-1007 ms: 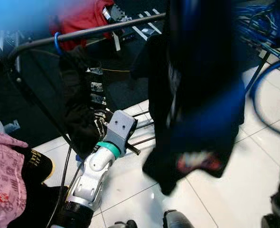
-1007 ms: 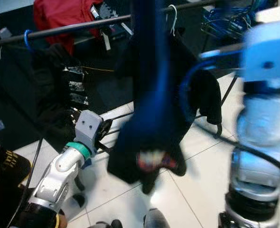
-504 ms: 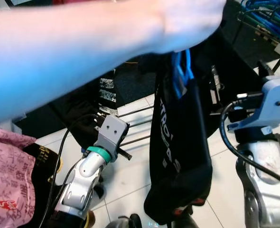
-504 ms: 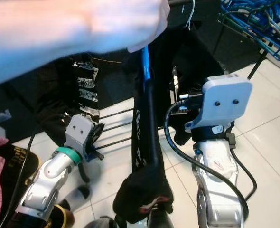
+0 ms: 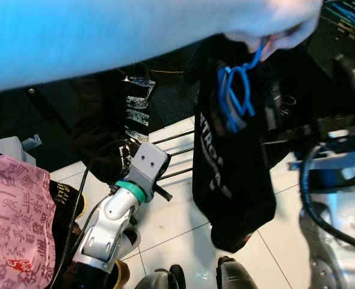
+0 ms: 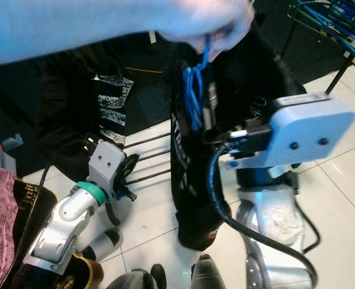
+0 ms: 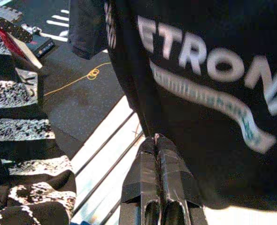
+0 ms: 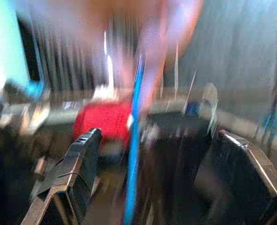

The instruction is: Hang hanger

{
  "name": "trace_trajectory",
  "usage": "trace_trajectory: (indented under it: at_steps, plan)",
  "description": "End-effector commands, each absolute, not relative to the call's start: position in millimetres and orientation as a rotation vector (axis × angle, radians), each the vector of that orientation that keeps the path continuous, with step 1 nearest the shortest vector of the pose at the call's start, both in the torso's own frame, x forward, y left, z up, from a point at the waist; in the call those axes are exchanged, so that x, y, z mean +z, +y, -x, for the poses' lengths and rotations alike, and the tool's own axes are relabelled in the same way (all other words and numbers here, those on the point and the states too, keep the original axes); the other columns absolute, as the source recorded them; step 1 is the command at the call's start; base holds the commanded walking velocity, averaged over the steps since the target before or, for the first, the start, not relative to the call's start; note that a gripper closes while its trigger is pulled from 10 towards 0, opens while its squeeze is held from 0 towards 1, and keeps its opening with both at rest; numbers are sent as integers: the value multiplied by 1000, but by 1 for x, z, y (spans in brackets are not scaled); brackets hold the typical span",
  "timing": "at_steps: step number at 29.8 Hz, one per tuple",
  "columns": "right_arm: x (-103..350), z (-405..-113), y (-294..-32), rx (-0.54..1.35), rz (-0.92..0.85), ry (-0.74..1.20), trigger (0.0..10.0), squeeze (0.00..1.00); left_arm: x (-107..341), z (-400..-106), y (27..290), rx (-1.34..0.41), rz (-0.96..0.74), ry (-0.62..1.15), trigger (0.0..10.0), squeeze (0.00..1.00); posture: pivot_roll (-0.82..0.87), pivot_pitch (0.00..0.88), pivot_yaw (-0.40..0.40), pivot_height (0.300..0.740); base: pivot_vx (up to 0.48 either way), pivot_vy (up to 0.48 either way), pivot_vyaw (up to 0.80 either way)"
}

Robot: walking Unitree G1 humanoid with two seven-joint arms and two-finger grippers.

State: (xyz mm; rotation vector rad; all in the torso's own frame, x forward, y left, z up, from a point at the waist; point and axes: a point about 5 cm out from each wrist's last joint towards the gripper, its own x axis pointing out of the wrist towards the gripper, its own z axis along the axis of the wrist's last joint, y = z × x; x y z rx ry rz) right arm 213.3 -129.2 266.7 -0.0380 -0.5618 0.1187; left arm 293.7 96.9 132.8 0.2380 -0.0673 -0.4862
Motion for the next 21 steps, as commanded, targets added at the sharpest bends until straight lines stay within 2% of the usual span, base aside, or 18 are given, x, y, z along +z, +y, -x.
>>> trace_trajectory:
  at_steps: [1,3,6,9,10,16,17,19,20,21]
  plan:
    - [248,-220,-128,133,-6,-431,10000,0,125,-293,100,-474,-242,-24,10000,0,-265,167,187,740,0,0,0]
    - [248,-220,-128,133,-6,-431,10000,0,125,-293,100,-474,-242,-24,10000,0,-265,167,187,740,0,0,0]
    - [215,-237,-144,125,-69,-228,10000,0,124,-292,98,-452,-228,-26,10000,0,-267,161,144,740,0,0,0]
    - [213,-242,-150,116,-40,-217,10000,0,124,-292,98,-443,-221,-26,10000,0,-267,161,144,740,0,0,0]
    - [217,-249,-158,123,-1,-217,10000,0,123,-291,97,-433,-212,-27,10000,0,-270,160,116,740,0,0,0]
    - [224,-261,-172,118,55,-217,10000,0,121,-289,95,-418,-199,-28,10000,0,-269,160,86,740,0,0,0]
    - [226,-266,-177,116,76,-209,7804,0,120,-288,94,-409,-193,-28,10000,0,-266,160,75,740,0,0,0]
    - [226,-266,-177,116,76,-209,7804,0,120,-288,94,-409,-193,-28,10000,0,-266,160,75,740,0,0,0]
    - [225,-270,-181,115,87,-191,4196,0,120,-287,94,-400,-188,-28,10000,0,-264,160,64,740,0,0,0]
    - [222,-273,-183,110,86,-163,1490,0,119,-286,95,-394,-185,-27,10000,0,-261,160,59,740,0,0,0]
